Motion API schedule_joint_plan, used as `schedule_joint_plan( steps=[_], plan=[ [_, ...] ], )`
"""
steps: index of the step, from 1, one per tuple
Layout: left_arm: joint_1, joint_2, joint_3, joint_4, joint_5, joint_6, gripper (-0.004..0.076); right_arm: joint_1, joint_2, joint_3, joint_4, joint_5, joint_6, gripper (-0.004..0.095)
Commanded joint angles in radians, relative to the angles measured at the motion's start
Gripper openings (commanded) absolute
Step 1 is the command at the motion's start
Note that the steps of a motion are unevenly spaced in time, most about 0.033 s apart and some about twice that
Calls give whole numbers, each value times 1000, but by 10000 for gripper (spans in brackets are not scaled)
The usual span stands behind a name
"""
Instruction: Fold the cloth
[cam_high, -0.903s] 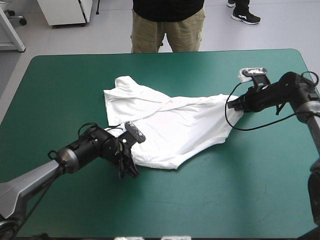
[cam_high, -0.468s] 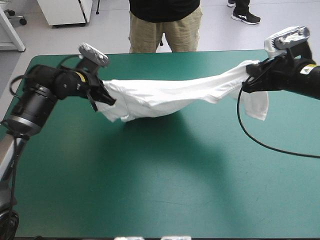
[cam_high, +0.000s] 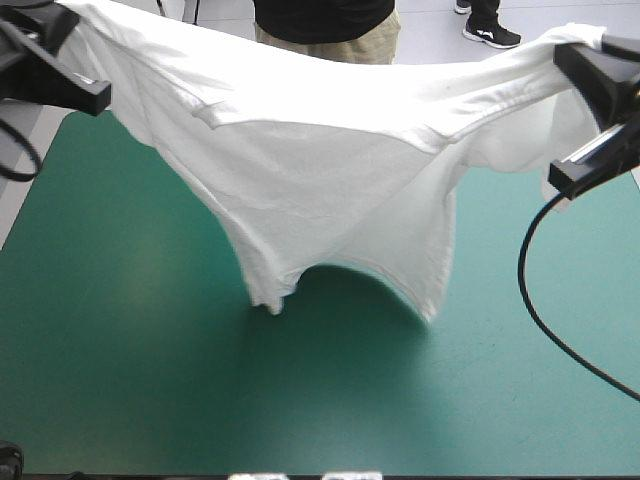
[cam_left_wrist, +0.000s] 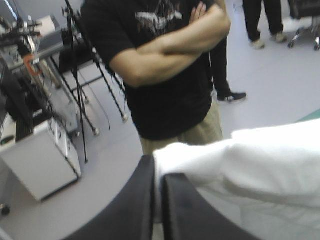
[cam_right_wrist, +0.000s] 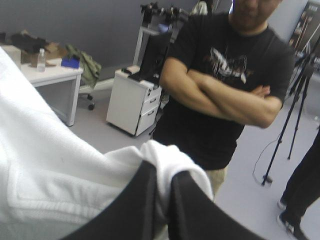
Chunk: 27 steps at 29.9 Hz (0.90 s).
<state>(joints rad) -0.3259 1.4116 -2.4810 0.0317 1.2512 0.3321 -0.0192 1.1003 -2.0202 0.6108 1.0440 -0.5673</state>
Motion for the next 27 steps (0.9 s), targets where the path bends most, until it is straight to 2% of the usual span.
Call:
schedule_joint_plan(
  steps=[1, 7, 12, 15, 19, 24, 27],
  plan=[
    [-3, -74, -62, -99, -75, 47, -9, 1, -24, -144, 24, -53, -2, -3],
    [-1, -179, -66, -131, -123, 62, -9, 1, -25, -355, 12, 8, 52, -3],
    [-1, -234, -66, -126, -174, 56, -9, 1, -25, -431, -56, 11, 100, -3],
    [-1, -236, -64, -113, -172, 51, -9, 1, -20, -418, -92, 32, 121, -3],
    [-1, -214, -6, -80, -165, 39, -9, 1, 2, -350, -75, 54, 121, -3],
    [-1, -175, 191, -52, -175, 19, -9, 1, 45, -196, -54, 40, 112, -3],
    [-1, -134, 339, -15, -235, -5, -9, 1, 93, -97, -54, 17, 110, -3]
  ],
)
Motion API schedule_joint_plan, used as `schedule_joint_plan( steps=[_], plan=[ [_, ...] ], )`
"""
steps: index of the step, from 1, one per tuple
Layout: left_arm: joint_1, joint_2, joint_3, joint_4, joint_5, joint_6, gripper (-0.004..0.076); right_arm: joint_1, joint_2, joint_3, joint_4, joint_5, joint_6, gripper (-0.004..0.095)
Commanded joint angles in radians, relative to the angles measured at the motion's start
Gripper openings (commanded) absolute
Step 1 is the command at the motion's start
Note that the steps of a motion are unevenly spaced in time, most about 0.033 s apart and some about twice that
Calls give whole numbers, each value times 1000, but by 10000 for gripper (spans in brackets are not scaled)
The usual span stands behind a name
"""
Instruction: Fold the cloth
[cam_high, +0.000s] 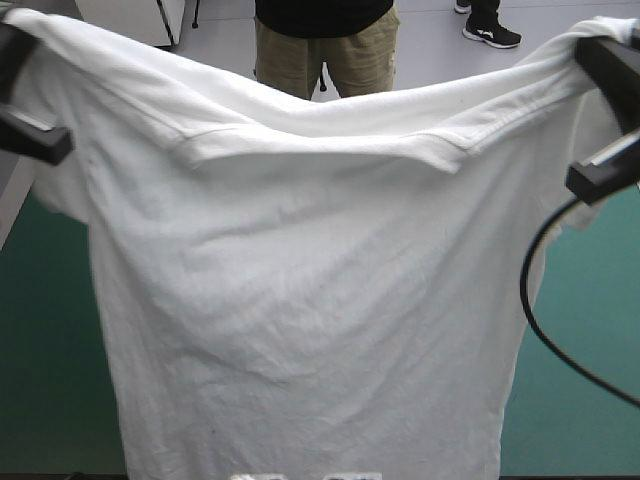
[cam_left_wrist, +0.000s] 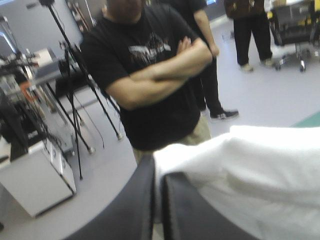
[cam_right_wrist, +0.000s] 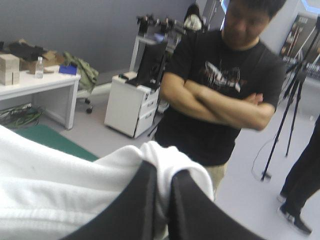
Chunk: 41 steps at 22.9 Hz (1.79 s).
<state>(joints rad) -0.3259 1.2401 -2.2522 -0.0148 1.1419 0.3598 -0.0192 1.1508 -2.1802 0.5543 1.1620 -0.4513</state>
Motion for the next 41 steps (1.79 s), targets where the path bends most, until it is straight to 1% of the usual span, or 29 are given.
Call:
schedule_joint_plan(
  steps=[1, 2, 3, 5, 6, 7, 8, 10, 12, 14, 15, 16, 17, 18, 20, 22, 23, 24, 25, 26, 28, 29, 30, 33, 34, 37, 39, 40, 41],
  plan=[
    [-1, 56, 164, 50, -156, -51, -9, 1, 62, 104, 2, -112, -9, -3],
    [-1, 75, 196, 64, -184, -66, -9, 1, 85, 130, 2, -124, -14, -3],
    [-1, 127, 292, 103, -264, -114, -9, 1, 132, 184, 5, -148, -24, -3],
    [-1, 223, 380, 138, -374, -178, -9, 1, 226, 227, 5, -176, -45, -3],
    [-1, 245, 387, 147, -389, -189, -9, 1, 266, 229, 5, -183, -60, -3],
    [-1, 330, 390, 147, -431, -192, -9, 1, 349, 229, 5, -201, -64, -3],
    [-1, 359, 390, 149, -452, -192, -9, 1, 390, 229, 5, -219, -69, -3],
    [-1, 471, 390, 204, -573, -197, -9, 1, 525, 229, 5, -325, -128, -3],
    [-1, 548, 390, 309, -650, -297, -9, 1, 618, 220, 5, -397, -160, -3],
    [9, 601, 390, 372, -670, -374, -9, 1, 700, 201, 7, -408, -170, 7],
    [12, 624, 390, 366, -674, -374, -9, 1, 735, 199, 12, -420, -173, 47],
    [23, 652, 390, 366, -678, -372, -8, 1, 772, 199, 12, -437, -173, 117],
    [29, 674, 390, 364, -683, -378, 0, 1, 800, 199, 12, -452, -173, 212],
    [39, 705, 390, 359, -692, -400, 48, 1, 825, 199, 14, -468, -173, 324],
    [49, 743, 390, 336, -699, -420, 180, 1, 850, 199, 16, -491, -173, 485],
    [60, 767, 390, 290, -700, -420, 346, 1, 857, 199, 18, -514, -179, 587],
    [60, 780, 390, 259, -702, -415, 440, 1, 857, 199, 18, -526, -192, 599],
    [64, 782, 390, 236, -693, -415, 536, 1, 852, 199, 16, -547, -212, 592],
    [67, 774, 390, 210, -688, -415, 602, 1, 837, 187, -2, -555, -225, 579],
    [67, 761, 390, 210, -685, -408, 604, 1, 828, 177, -14, -551, -222, 577],
    [67, 725, 390, 210, -674, -408, 586, 1, 800, 150, -38, -514, -213, 577],
    [67, 686, 390, 207, -657, -408, 571, 1, 778, 126, -52, -468, -194, 577],
    [67, 634, 390, 177, -613, -392, 552, 1, 743, 100, -70, -389, -154, 577],
    [67, 535, 390, 120, -479, -334, 531, 1, 669, 79, -94, -247, -38, 556],
    [67, 501, 390, 91, -412, -299, 523, 1, 642, 79, -98, -208, -28, 529],
    [67, 407, 395, -13, -196, -165, 497, 1, 569, 82, -98, -95, -24, 388],
    [67, 296, 457, -65, -97, -150, 473, 1, 501, 83, -93, 29, 16, 306],
    [67, 256, 490, -77, -81, -152, 473, 1, 472, 87, -81, 73, 30, 306],
    [67, 174, 571, -99, -54, -159, 473, 1, 425, 112, -53, 86, 67, 306]
  ],
)
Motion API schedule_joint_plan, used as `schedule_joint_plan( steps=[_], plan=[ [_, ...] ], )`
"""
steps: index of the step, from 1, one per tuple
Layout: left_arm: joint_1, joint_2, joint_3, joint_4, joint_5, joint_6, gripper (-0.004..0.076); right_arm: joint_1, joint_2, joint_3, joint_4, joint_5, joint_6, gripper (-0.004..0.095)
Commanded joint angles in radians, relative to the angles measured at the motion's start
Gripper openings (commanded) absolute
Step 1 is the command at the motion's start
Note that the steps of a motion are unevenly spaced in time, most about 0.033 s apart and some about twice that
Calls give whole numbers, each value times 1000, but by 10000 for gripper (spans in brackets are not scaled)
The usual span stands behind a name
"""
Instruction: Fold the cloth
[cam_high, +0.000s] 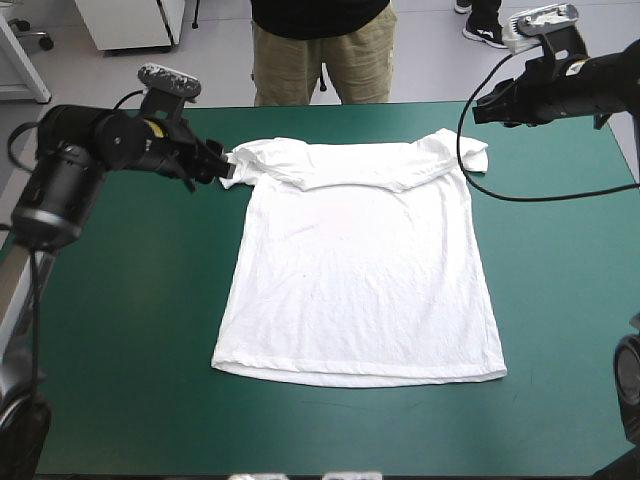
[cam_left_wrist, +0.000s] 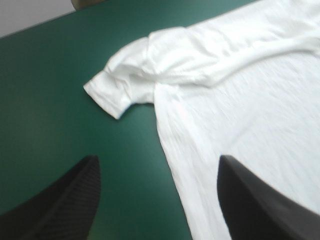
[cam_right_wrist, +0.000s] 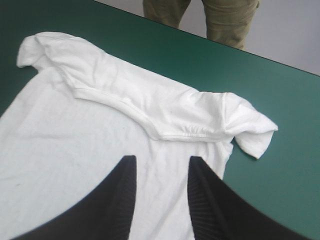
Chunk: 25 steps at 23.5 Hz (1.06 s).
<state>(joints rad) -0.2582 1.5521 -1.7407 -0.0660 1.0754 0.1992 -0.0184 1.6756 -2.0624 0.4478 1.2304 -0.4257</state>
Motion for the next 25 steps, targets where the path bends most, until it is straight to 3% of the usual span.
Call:
schedule_joint_plan(
  steps=[1, 6, 11, 15, 25],
  plan=[
    [-1, -164, 89, -56, 15, 2, 473, 0, -128, 10, 65, 17, 55, 306],
    [-1, -469, 521, -254, -24, 60, 473, 0, -347, 256, 97, 17, 81, 306],
    [-1, -518, 859, -256, -136, 54, 473, 0, -568, 538, 57, 17, 89, 306],
    [-1, -487, 955, -257, -254, 56, 473, 0, -652, 622, -94, 17, 168, 306],
    [-1, -316, 1028, -258, -283, 61, 473, 0, -712, 817, -181, 5, 198, 306]
  ],
)
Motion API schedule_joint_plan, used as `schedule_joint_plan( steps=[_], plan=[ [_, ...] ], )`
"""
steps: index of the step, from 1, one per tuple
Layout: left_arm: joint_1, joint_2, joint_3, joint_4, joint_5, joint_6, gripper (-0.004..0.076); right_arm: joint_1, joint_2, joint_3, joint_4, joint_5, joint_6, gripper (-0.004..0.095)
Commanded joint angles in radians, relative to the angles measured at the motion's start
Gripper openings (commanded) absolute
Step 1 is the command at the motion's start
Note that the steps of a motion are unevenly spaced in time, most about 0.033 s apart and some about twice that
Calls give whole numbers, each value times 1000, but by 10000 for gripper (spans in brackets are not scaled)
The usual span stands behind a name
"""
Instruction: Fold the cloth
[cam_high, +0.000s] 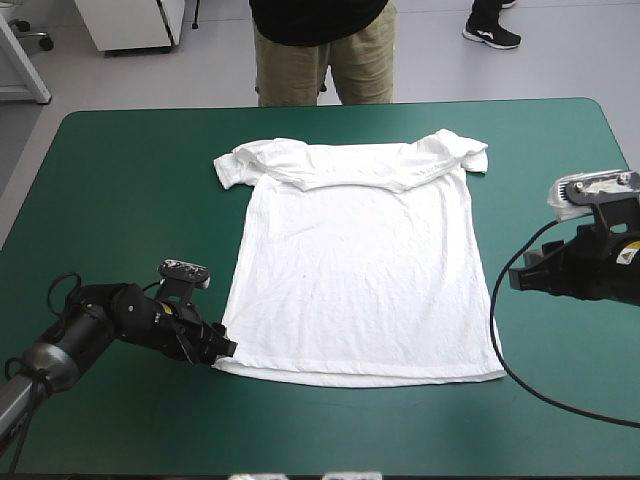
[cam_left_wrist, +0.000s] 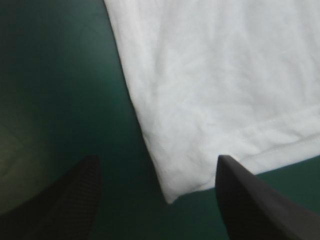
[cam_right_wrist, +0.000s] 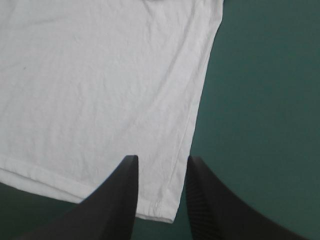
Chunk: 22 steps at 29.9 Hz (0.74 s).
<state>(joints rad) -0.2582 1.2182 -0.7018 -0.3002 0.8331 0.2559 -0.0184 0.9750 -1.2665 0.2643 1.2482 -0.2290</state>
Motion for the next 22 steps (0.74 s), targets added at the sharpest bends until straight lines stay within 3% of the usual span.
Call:
schedule_joint_plan(
  steps=[1, 10, 13, 17, 22],
  plan=[
    [-1, 34, -7, -28, -41, 6, 473, 0, -12, 44, 2, -20, 2, 306],
    [-143, 132, -3, -22, -50, 6, 461, 0, -8, 157, -13, -86, 2, 306],
    [-179, 140, -3, -20, -48, 4, 321, 0, -8, 158, -45, -76, 4, 306],
    [-181, 145, -3, 10, -57, 4, 3, 0, -6, 173, -92, -57, 17, 305],
    [-179, 145, -3, 57, -56, -8, -9, 0, 13, 220, -102, -57, 73, 315]
  ],
)
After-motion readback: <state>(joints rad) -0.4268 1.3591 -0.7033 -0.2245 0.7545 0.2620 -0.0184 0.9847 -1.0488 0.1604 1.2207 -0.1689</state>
